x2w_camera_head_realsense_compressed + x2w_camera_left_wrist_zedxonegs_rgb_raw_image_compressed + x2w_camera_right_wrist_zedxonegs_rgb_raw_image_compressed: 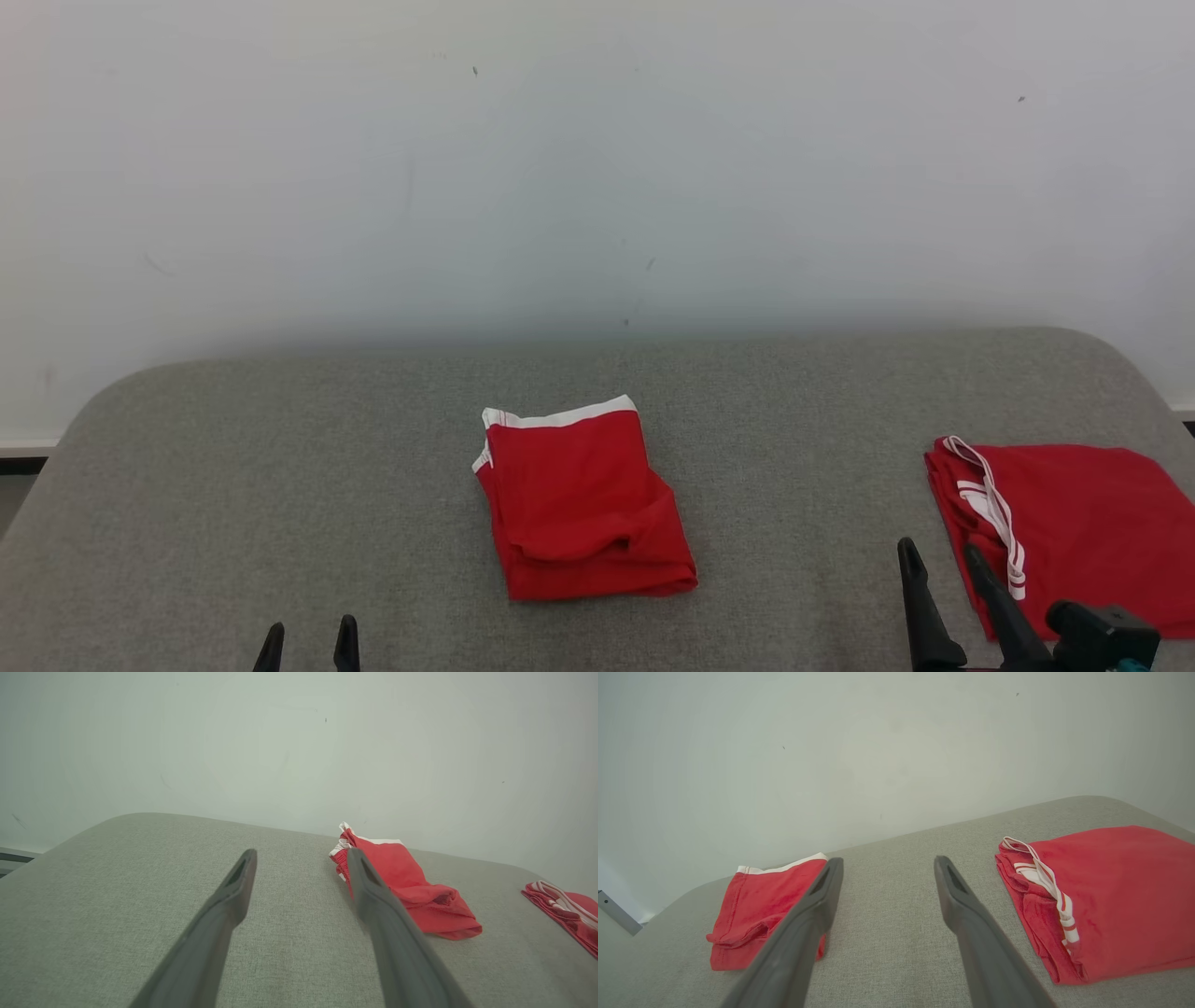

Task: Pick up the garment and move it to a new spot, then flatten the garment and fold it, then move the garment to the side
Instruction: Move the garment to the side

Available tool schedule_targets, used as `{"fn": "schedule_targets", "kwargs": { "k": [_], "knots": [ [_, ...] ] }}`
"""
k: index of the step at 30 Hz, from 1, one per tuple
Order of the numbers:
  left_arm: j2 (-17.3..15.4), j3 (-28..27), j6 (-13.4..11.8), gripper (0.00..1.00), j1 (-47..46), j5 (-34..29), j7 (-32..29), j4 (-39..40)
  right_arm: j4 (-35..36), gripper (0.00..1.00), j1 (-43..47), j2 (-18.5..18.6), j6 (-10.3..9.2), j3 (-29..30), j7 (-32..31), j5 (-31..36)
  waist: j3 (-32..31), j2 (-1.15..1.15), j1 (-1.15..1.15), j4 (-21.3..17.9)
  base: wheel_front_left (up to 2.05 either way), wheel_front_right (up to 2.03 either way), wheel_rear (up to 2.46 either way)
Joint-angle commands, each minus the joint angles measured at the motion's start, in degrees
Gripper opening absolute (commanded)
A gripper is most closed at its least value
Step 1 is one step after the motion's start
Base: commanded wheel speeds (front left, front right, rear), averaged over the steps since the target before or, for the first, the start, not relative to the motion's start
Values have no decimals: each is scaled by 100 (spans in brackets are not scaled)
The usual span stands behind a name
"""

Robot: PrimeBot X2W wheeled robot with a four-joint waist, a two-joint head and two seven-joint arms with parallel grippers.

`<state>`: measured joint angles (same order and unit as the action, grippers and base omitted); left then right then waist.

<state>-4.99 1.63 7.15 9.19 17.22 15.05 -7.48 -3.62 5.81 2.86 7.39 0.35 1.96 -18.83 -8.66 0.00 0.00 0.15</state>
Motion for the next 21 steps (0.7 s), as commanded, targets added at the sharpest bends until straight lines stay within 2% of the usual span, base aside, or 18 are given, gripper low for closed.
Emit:
{"fn": "schedule_targets", "kwargs": {
  "k": [1,6,9,13,14,16,21],
  "knots": [
    [14,-8,40,100,-61,-21,16,-16,-3,100,-6,-3,18,19,-14,7,13,0,0,13,0,0,0],
    [27,21,25,100,-100,-31,16,-38,-26,100,-41,-4,18,61,-44,-37,54,0,0,71,0,0,0],
    [10,114,27,100,-118,-32,16,-73,-128,100,-186,-2,18,63,-356,-2,88,0,0,122,0,0,0],
    [-104,358,27,100,-179,19,16,-20,-397,100,-782,-1,18,66,-1357,-219,173,0,0,226,0,0,0],
    [-131,479,28,100,-217,55,16,4,-579,100,-1167,-11,18,-13,-2085,-173,217,0,0,328,0,0,0],
    [-157,609,28,100,-272,95,16,-7,-797,100,-1606,4,18,32,-2790,-177,263,0,0,467,0,0,0],
    [-188,948,28,100,-368,160,17,-71,-1645,100,-2632,-8,18,362,-3903,314,358,0,0,956,0,0,0]
  ]
}}
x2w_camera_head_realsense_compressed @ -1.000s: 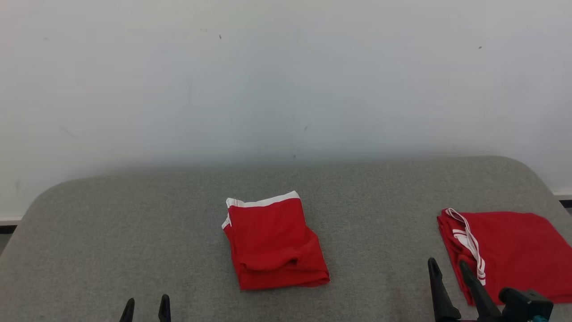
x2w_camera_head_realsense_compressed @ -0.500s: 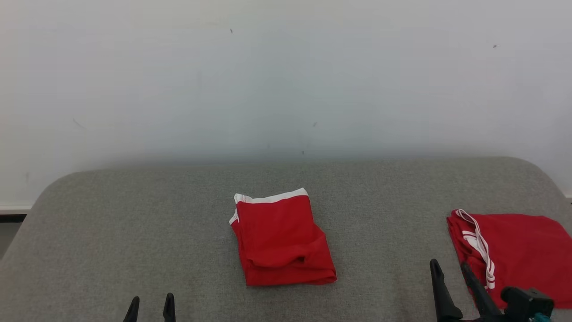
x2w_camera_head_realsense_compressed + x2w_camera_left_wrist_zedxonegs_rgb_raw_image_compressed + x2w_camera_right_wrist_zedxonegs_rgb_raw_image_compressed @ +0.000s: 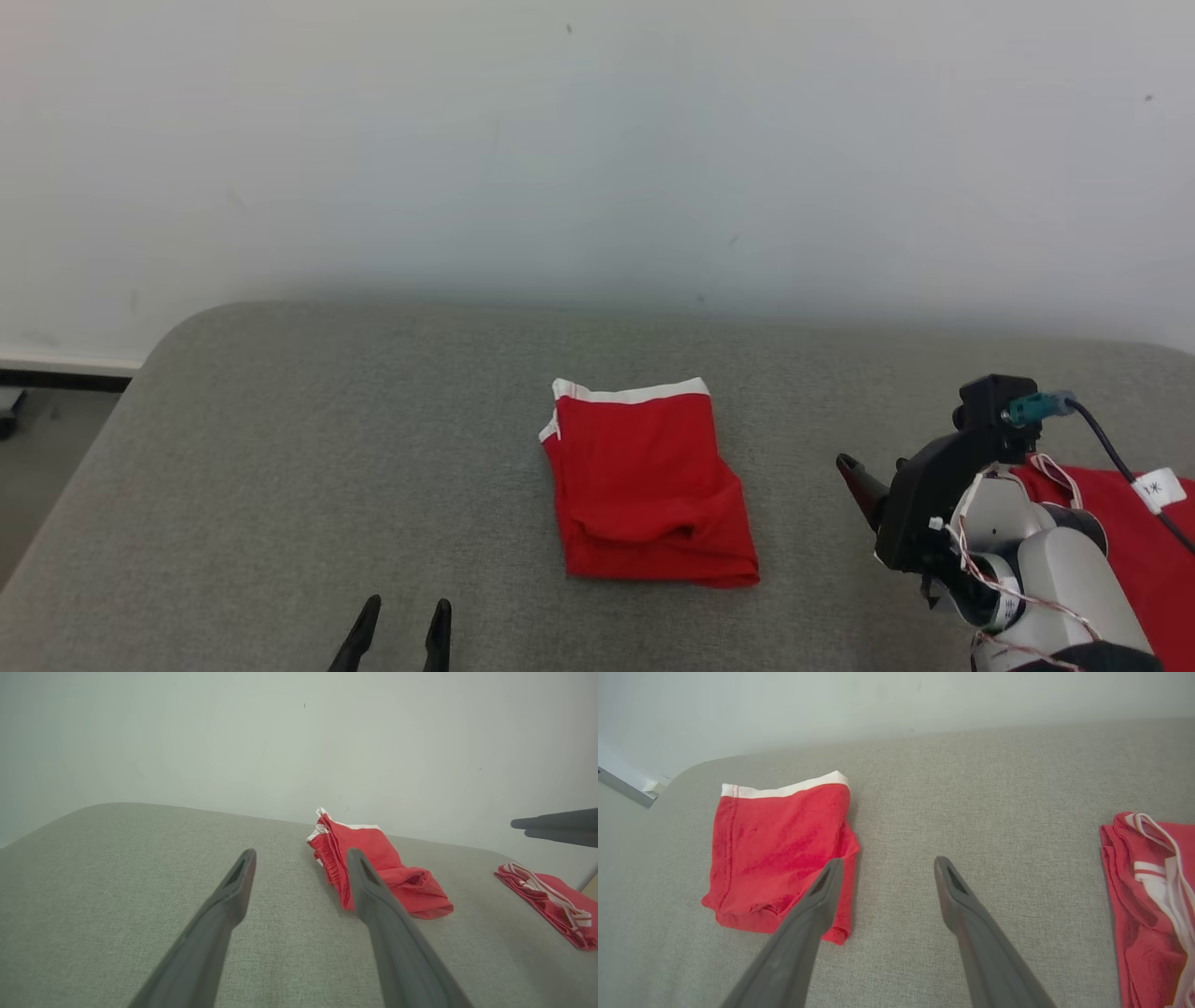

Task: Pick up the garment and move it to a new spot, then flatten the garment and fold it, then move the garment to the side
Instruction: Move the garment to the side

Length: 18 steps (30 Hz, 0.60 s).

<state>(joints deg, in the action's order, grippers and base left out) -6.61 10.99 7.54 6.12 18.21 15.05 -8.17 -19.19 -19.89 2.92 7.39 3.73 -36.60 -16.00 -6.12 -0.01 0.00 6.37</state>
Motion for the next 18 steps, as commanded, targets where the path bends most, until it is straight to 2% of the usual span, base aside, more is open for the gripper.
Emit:
{"fn": "schedule_targets", "kwargs": {
  "k": [1,4,9,13,18],
  "knots": [
    [-31,114,-12,100,-71,71,16,-17,-279,100,-263,-8,18,137,-164,142,123,1,0,461,0,0,0],
    [-75,341,-11,100,-99,117,16,-27,-947,100,-752,-8,18,480,-355,367,169,1,0,821,0,0,0],
    [-220,863,-11,100,-240,224,17,-31,-2059,100,-1394,-10,18,1128,-298,836,321,1,0,1443,0,0,0],
    [-269,1147,-11,100,-436,327,16,36,-2656,100,-1760,-5,18,1519,-168,1397,543,1,0,1874,0,0,0],
    [-193,1406,-11,100,-693,408,16,107,-3172,100,-1975,-6,19,2173,45,2023,913,1,0,2229,0,0,0]
  ]
}}
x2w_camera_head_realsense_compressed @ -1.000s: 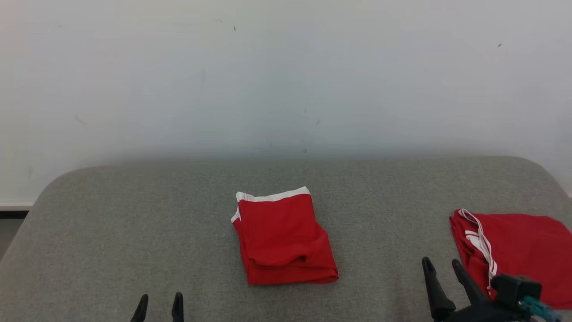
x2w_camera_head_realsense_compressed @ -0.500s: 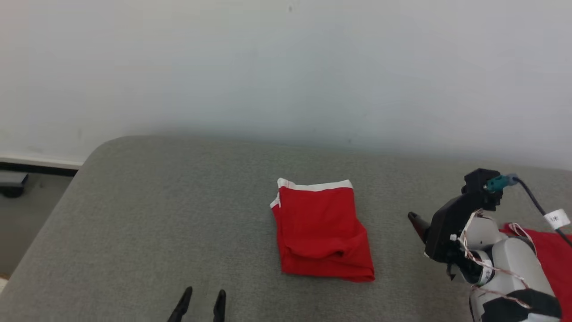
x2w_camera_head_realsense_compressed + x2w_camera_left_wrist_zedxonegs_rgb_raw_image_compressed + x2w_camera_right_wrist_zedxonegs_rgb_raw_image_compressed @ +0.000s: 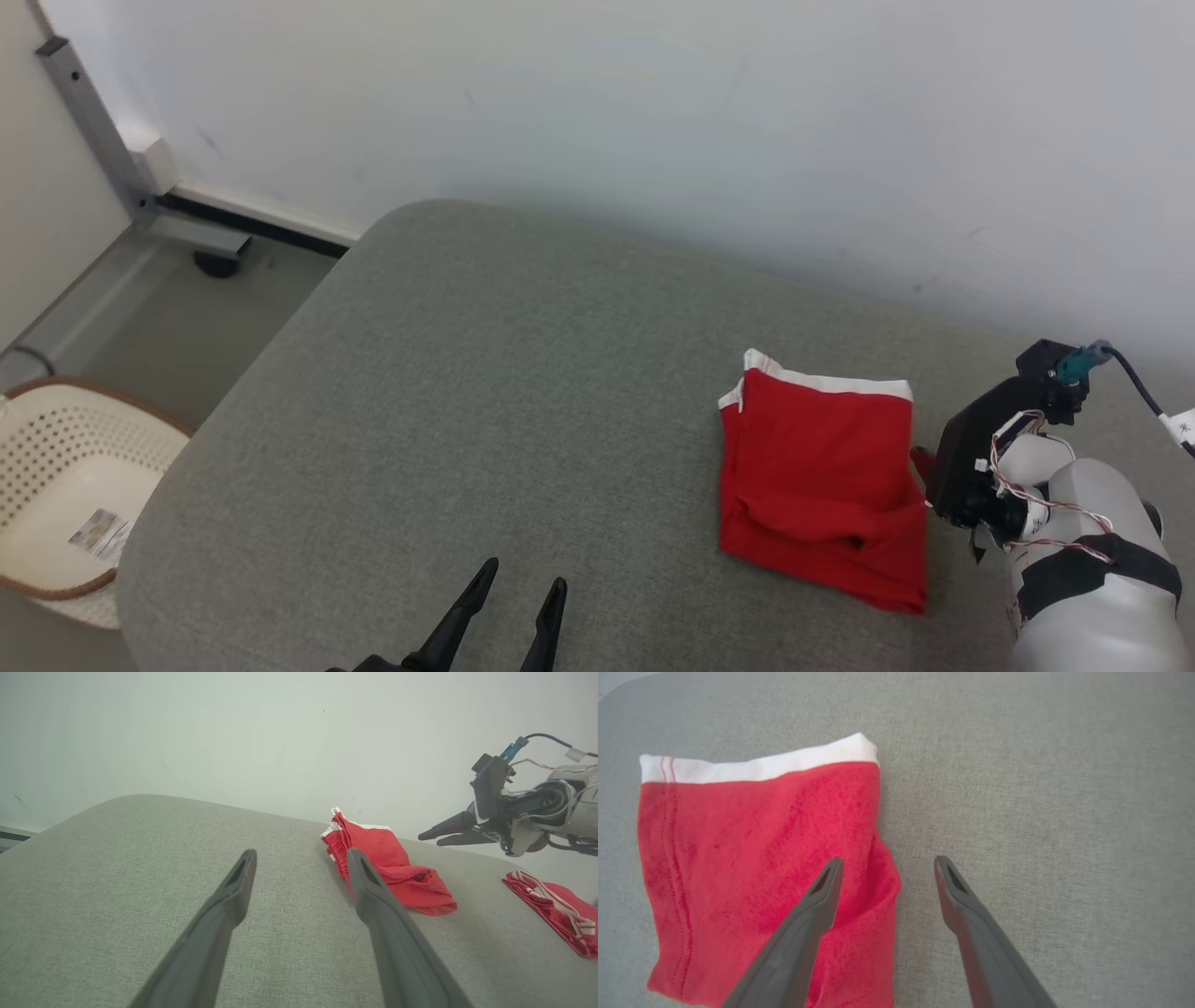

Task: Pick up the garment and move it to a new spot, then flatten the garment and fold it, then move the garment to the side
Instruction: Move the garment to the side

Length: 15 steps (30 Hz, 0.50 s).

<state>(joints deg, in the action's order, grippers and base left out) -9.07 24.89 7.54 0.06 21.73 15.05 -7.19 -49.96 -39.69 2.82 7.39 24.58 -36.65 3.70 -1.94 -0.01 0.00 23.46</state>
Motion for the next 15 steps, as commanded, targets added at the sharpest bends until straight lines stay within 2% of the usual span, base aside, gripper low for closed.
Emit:
{"fn": "schedule_targets", "kwargs": {
  "k": [1,5,9,15],
  "knots": [
    [71,38,-11,100,-126,68,16,11,-181,100,-19,4,19,204,109,168,544,1,0,568,0,0,0],
    [122,125,-11,100,-241,87,16,20,-346,100,-94,10,19,674,288,799,729,1,0,711,0,0,0],
    [153,140,-11,100,-303,100,16,3,-508,100,-179,2,19,953,336,1059,808,1,0,784,0,0,0],
    [202,110,-11,100,-365,67,16,-32,-1129,100,-350,-31,19,1311,437,1219,877,1,0,821,0,0,0]
  ]
}}
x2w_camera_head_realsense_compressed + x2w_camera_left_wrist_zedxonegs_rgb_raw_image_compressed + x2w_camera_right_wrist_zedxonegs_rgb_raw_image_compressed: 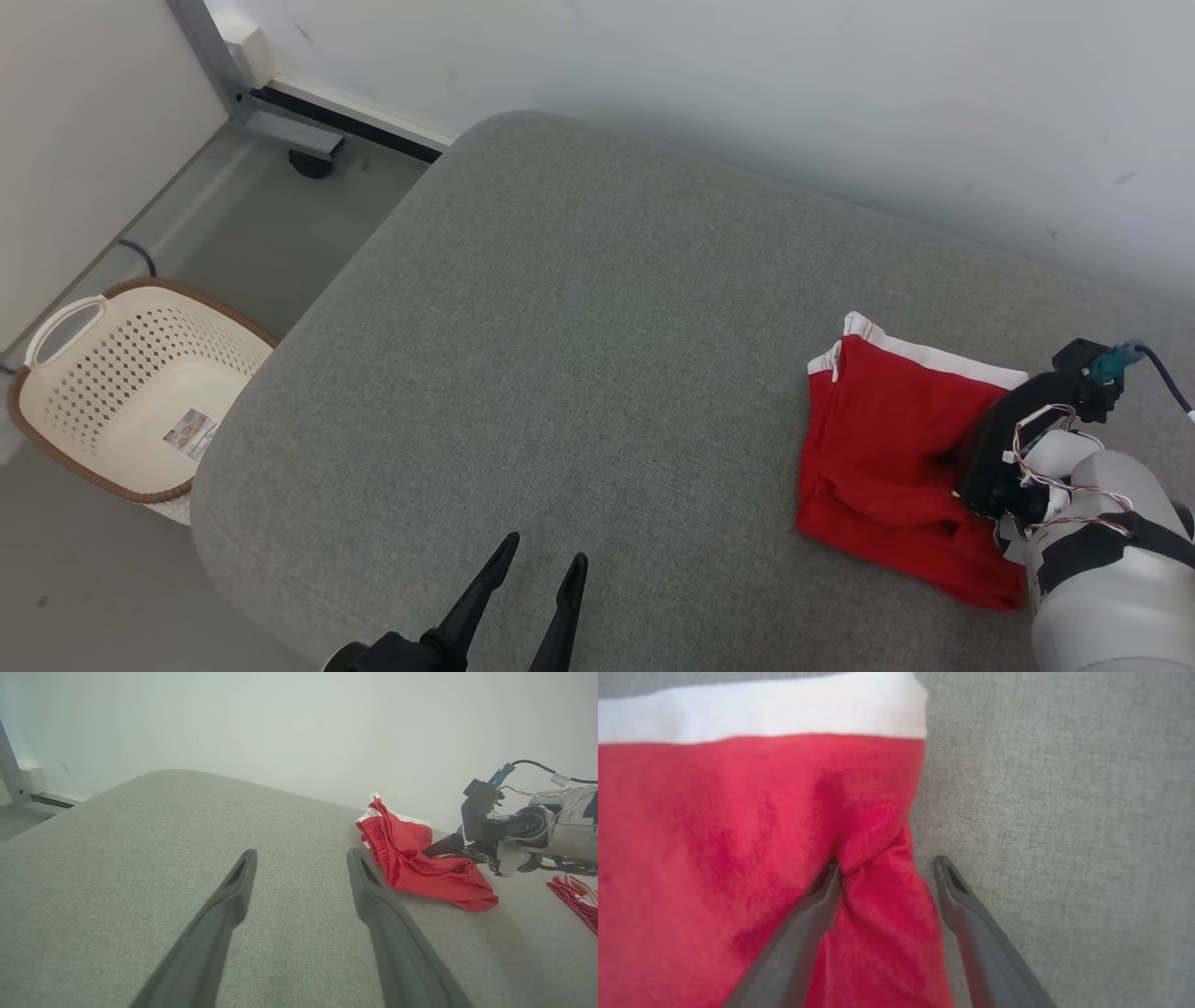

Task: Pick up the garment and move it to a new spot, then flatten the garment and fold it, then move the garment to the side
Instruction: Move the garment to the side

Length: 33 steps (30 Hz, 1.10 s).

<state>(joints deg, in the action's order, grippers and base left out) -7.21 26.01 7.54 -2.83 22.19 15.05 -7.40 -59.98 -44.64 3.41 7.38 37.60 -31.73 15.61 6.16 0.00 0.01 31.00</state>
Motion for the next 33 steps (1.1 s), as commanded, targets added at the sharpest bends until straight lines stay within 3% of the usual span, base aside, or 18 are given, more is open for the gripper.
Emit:
{"fn": "schedule_targets", "kwargs": {
  "k": [1,3,4,5,15,27,33],
  "knots": [
    [23,-7,-11,100,-72,19,16,-23,-262,100,126,-114,21,6,-64,53,64,0,-1,67,0,0,0],
    [34,-19,-11,100,-65,17,16,-55,-562,100,105,-154,31,-45,-136,118,36,0,-1,53,0,0,0],
    [34,-32,-11,100,-59,20,16,-68,-669,60,84,-168,37,-60,-140,128,18,0,-1,37,0,0,0],
    [35,-44,-11,100,-55,24,16,-81,-749,0,60,-174,38,-97,-61,156,-8,0,-1,14,0,0,0],
    [-86,-162,-11,100,109,68,16,-123,-974,0,-110,-61,19,-399,383,387,-527,0,-1,-638,0,0,0],
    [-82,-506,-10,100,309,51,16,27,-1096,0,-365,-8,13,-1333,788,590,-952,0,-1,-2236,0,0,0],
    [3,-550,-10,100,300,44,16,98,-1257,0,-575,267,13,-1951,840,458,-933,0,-1,-2818,0,0,0]
  ]
}}
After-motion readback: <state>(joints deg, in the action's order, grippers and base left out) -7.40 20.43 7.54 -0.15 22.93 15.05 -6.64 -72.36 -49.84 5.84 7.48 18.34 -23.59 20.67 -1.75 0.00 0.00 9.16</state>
